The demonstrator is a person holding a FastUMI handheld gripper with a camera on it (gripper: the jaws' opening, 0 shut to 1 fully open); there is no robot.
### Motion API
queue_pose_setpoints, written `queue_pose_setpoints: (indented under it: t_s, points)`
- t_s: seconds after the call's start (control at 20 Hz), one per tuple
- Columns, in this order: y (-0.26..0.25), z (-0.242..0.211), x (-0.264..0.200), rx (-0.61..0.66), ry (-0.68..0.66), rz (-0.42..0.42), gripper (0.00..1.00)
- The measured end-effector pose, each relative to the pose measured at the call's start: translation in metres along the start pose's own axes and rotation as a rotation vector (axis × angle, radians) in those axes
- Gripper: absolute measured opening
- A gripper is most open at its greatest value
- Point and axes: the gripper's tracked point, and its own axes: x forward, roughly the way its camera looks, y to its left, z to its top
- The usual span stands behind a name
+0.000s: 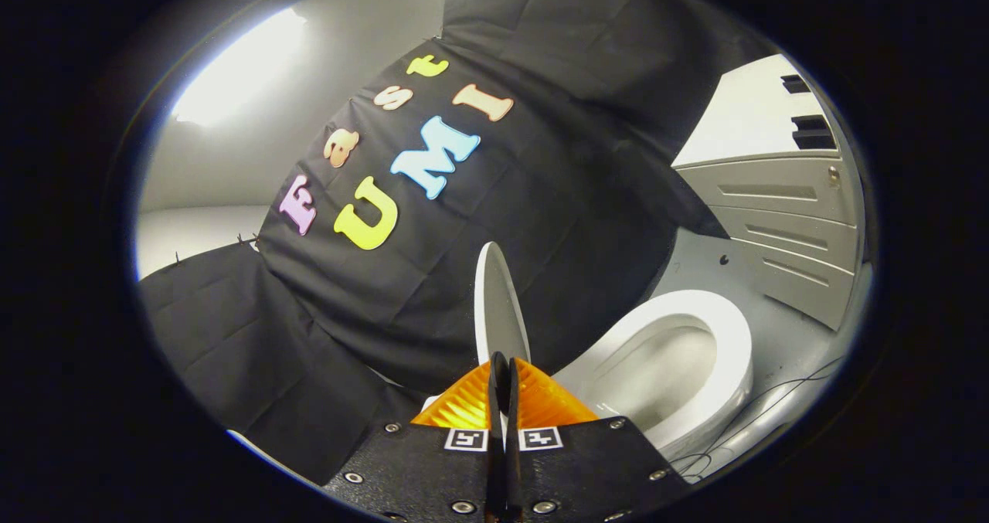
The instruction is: Open the toilet lid.
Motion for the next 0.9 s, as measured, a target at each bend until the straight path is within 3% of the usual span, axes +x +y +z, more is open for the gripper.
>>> queue_pose_setpoints:
  t_s: [0.6,0.9]
  points:
    - [0.093,-0.035,0.009,-0.162,0.044,0.158,0.01]
    - [0.128,-0.058,0.013,-0.211,0.071,0.19,0.01]
